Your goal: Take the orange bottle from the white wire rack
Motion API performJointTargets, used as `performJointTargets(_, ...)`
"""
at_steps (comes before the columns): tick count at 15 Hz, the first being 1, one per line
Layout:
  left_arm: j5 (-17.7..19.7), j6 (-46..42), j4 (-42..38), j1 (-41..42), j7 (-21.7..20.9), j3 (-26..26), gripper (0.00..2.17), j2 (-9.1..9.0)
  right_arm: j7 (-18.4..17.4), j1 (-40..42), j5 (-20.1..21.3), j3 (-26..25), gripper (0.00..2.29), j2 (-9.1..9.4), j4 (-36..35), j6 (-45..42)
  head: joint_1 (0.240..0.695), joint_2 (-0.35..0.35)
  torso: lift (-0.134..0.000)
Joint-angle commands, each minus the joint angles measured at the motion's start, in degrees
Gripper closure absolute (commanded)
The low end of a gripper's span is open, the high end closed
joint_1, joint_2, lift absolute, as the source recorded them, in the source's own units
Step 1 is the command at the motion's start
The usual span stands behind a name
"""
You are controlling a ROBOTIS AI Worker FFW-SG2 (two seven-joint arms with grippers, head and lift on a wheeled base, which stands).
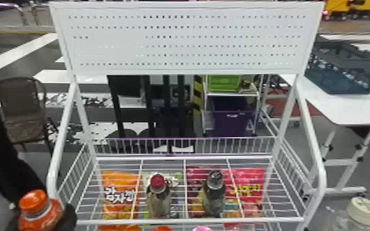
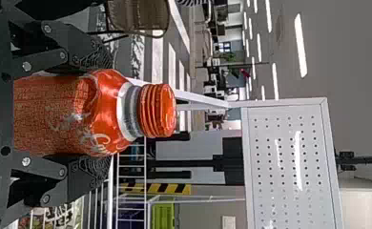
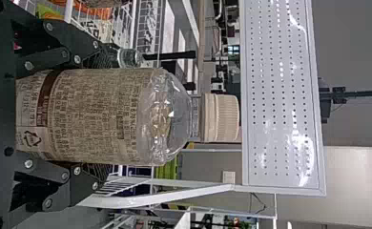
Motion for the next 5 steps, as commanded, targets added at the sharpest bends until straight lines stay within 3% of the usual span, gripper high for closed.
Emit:
performJointTargets(1, 0.0, 0.0, -0.1, 0.0, 0.0, 0.2, 2.15, 0.0, 0.0, -0.2, 0.0, 0.0, 1.11, 0.05, 0.0, 0.2, 0.499, 0.0, 0.0)
performJointTargets(5, 0.0, 0.0, 0.1, -0.3, 0.0, 0.2, 2.15, 0.0, 0.0, -0.3, 0.0, 0.0, 1.11, 0.05, -0.1, 0.4, 0.499, 0.0, 0.0)
